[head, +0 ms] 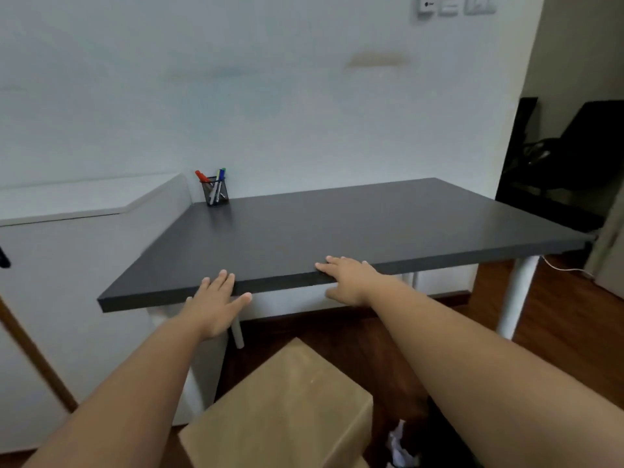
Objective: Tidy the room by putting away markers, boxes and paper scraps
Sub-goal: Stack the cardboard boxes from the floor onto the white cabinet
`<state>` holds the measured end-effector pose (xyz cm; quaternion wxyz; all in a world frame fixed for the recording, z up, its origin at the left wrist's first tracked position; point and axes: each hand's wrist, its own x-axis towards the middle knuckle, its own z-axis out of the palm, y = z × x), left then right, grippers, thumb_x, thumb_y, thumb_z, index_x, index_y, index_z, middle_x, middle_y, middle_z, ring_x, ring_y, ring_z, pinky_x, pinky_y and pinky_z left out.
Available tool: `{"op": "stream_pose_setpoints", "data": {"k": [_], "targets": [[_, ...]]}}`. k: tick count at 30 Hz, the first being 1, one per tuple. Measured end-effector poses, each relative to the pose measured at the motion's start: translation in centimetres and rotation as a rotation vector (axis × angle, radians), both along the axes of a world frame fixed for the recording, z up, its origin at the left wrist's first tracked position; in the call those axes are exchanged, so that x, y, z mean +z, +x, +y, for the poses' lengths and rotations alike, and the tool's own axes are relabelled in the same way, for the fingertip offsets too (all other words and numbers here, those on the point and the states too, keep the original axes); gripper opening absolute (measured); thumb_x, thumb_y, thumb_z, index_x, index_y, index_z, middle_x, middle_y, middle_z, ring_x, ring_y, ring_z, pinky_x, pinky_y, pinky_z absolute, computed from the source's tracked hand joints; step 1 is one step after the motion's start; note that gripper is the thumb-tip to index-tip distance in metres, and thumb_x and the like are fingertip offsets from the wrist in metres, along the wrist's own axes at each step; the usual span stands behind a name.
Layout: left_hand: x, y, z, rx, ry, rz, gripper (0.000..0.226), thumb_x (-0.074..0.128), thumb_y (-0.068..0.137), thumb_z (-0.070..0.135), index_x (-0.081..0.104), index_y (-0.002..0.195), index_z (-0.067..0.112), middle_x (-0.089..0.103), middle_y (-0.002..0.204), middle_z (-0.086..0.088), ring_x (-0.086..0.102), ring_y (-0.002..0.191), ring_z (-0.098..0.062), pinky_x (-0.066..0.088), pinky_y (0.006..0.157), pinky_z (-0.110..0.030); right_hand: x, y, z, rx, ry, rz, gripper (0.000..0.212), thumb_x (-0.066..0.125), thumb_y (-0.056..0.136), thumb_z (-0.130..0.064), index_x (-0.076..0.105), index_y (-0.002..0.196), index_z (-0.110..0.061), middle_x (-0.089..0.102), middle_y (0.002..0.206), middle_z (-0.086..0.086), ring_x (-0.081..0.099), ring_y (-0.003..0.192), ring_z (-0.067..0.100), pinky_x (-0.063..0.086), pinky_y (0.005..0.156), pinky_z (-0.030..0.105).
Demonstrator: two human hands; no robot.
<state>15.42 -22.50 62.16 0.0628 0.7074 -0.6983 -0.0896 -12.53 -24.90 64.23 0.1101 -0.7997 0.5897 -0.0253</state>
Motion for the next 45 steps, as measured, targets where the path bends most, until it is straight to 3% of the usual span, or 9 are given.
{"op": "stream_pose_setpoints", "data": {"k": [3, 8, 15, 21, 25, 30, 35, 39, 45], "targets": [[-0.8, -2.3, 4.4, -0.026, 0.017, -0.008, 0.072, 0.028, 0.100, 0.057, 0.007, 0.157, 0.020, -0.006, 0.165, 0.004, -0.005, 0.152, -0.024, 0.004, 0.119, -0.056, -0.8, -4.0, 4.2, -0.086, 0.077, 0.008, 0.060, 0.051, 0.092, -0.035, 0.032, 0.149, -0.032, 0.011, 0.162, -0.002, 0.021, 0.146, 0.028, 0.023, 0.117, 0.052], [-1.9, -3.6, 11.9, 0.049, 0.109, 0.045, 0.071, 0.031, 0.100, 0.057, 0.010, 0.157, 0.021, -0.002, 0.165, 0.002, -0.005, 0.152, -0.027, 0.004, 0.121, -0.053, -2.6, -7.5, 10.8, -0.179, 0.156, -0.031, 0.057, 0.055, 0.093, -0.032, 0.039, 0.146, -0.023, 0.037, 0.150, 0.011, 0.041, 0.134, 0.032, 0.037, 0.110, 0.042], [-4.6, -2.4, 20.9, 0.089, 0.208, 0.011, 0.069, 0.045, 0.100, 0.044, 0.019, 0.156, 0.012, 0.014, 0.164, -0.009, 0.017, 0.150, -0.029, 0.018, 0.120, -0.039, -6.3, -7.7, 17.1, -0.178, 0.280, -0.054, 0.056, 0.058, 0.092, -0.029, 0.042, 0.145, -0.018, 0.041, 0.150, 0.007, 0.039, 0.137, 0.028, 0.031, 0.113, 0.038], [-7.9, 3.8, 30.2, 0.301, 0.233, 0.102, 0.072, 0.052, 0.094, 0.047, 0.029, 0.153, 0.011, 0.030, 0.159, -0.011, 0.027, 0.146, -0.029, 0.026, 0.118, -0.043, -8.9, 0.6, 20.5, -0.003, 0.346, -0.039, 0.054, 0.057, 0.093, -0.030, 0.043, 0.143, -0.018, 0.037, 0.152, 0.010, 0.034, 0.140, 0.030, 0.029, 0.114, 0.038], [-9.2, 9.8, 37.5, 0.510, 0.233, 0.172, 0.071, 0.054, 0.093, 0.045, 0.030, 0.152, 0.014, 0.030, 0.159, -0.008, 0.028, 0.145, -0.028, 0.025, 0.118, -0.043, -9.4, 7.8, 23.9, 0.122, 0.386, -0.067, 0.052, 0.059, 0.092, -0.028, 0.046, 0.141, -0.019, 0.044, 0.148, 0.008, 0.040, 0.135, 0.029, 0.031, 0.109, 0.037], [-10.4, 16.0, 43.8, 0.653, 0.221, 0.201, 0.067, 0.057, 0.095, 0.040, 0.033, 0.152, 0.013, 0.031, 0.158, -0.008, 0.030, 0.145, -0.026, 0.025, 0.118, -0.037, -9.8, 15.2, 27.2, 0.233, 0.390, -0.044, 0.053, 0.055, 0.093, -0.028, 0.044, 0.144, -0.020, 0.038, 0.152, 0.006, 0.037, 0.138, 0.027, 0.032, 0.110, 0.036], [-11.8, 18.9, 47.4, 0.759, 0.195, 0.302, 0.068, 0.057, 0.095, 0.040, 0.031, 0.152, 0.012, 0.032, 0.158, -0.010, 0.031, 0.144, -0.029, 0.027, 0.118, -0.041, -10.2, 21.0, 29.5, 0.318, 0.411, -0.035, 0.055, 0.056, 0.093, -0.026, 0.041, 0.146, -0.017, 0.040, 0.151, 0.007, 0.039, 0.137, 0.026, 0.035, 0.107, 0.033], [-12.0, 19.5, 48.8, 0.742, 0.249, 0.229, 0.071, 0.054, 0.094, 0.046, 0.028, 0.153, 0.016, 0.027, 0.160, -0.009, 0.027, 0.146, -0.029, 0.025, 0.117, -0.050, -10.2, 22.6, 30.0, 0.339, 0.430, -0.030, 0.055, 0.055, 0.093, -0.026, 0.041, 0.146, -0.020, 0.041, 0.150, 0.006, 0.041, 0.135, 0.026, 0.036, 0.108, 0.034], [-8.9, 20.6, 48.1, 0.762, 0.200, 0.166, 0.072, 0.056, 0.092, 0.046, 0.028, 0.153, 0.020, 0.027, 0.159, -0.012, 0.029, 0.145, -0.032, 0.027, 0.117, -0.046, -7.1, 23.2, 27.8, 0.354, 0.355, -0.082, 0.053, 0.057, 0.092, -0.029, 0.044, 0.143, -0.023, 0.036, 0.153, 0.008, 0.035, 0.140, 0.028, 0.032, 0.112, 0.036]]}}
